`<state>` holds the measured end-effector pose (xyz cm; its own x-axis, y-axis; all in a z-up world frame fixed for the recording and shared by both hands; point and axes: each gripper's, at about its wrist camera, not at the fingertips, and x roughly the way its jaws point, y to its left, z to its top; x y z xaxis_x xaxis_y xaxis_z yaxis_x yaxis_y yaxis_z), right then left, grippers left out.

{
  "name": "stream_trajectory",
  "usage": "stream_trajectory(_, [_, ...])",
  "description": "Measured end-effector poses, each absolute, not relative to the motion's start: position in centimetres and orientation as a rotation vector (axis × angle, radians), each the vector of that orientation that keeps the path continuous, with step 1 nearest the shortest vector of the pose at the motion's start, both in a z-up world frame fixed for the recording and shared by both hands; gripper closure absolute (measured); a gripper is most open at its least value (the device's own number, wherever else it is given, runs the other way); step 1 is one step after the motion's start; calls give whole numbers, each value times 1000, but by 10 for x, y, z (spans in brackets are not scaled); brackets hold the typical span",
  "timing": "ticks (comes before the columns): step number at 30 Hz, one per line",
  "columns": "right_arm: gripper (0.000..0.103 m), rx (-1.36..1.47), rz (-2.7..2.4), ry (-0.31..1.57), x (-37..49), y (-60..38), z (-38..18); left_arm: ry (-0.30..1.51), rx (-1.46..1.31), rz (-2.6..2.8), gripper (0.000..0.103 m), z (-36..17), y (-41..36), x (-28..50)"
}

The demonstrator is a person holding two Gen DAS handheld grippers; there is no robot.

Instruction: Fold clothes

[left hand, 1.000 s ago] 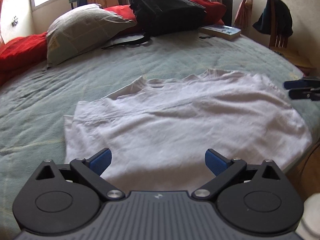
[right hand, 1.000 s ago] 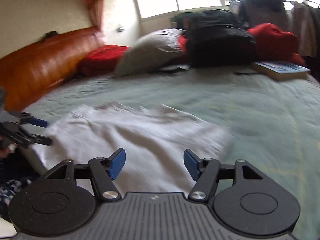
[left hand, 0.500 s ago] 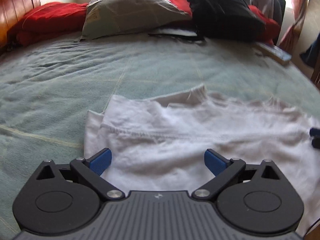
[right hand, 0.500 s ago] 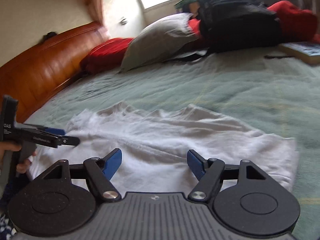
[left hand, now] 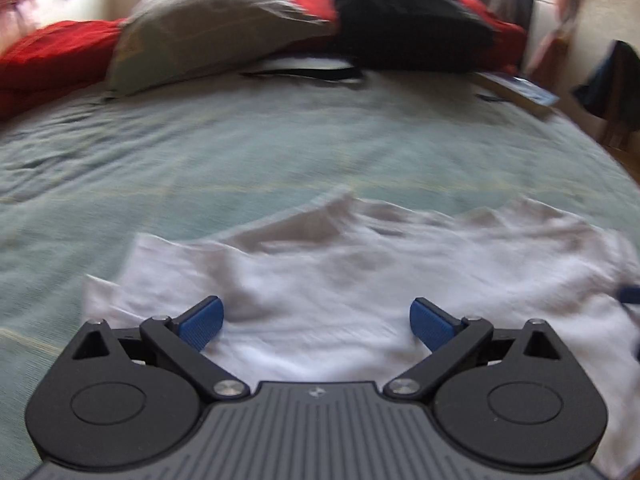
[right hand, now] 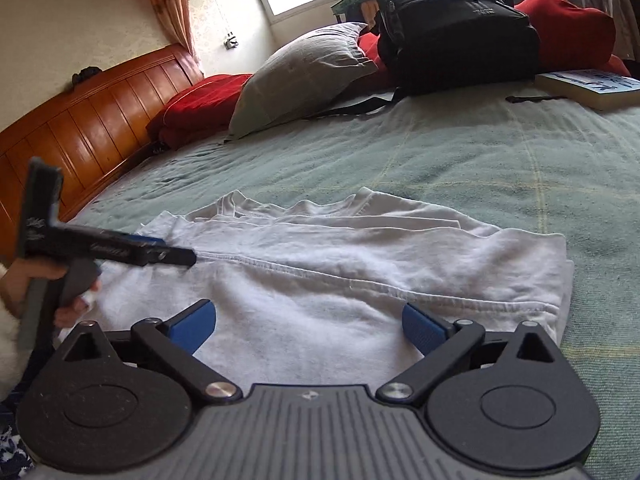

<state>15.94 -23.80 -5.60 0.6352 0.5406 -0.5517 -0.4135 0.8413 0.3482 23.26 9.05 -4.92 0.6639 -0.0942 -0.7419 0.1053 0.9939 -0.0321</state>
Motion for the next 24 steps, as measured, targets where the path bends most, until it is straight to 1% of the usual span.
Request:
stream_trajectory(4, [0,201,553,693,159,-238,-57,825,-145,-218,5,-34,101,241])
stream_trajectory(6, [0,202,552,695,160,-238,-57,825,-171,-327,4,-32,95,244])
stream_trajectory(9, [0,192,551,702,160,-236,-57,842,-133,-368,4,-41,78,256])
stream_trajectory(16, [0,179,550,710,161,-235,-58,861,-198,-325,4,-60,77,298])
stream_trajectory(20, [0,186,550,713,162,-235,-59,849,-223,-310,4,-40,86,293])
stream_trajectory(24, [0,182,551,715,162,-235,-58,841,-181,-321,4,-9,102,268])
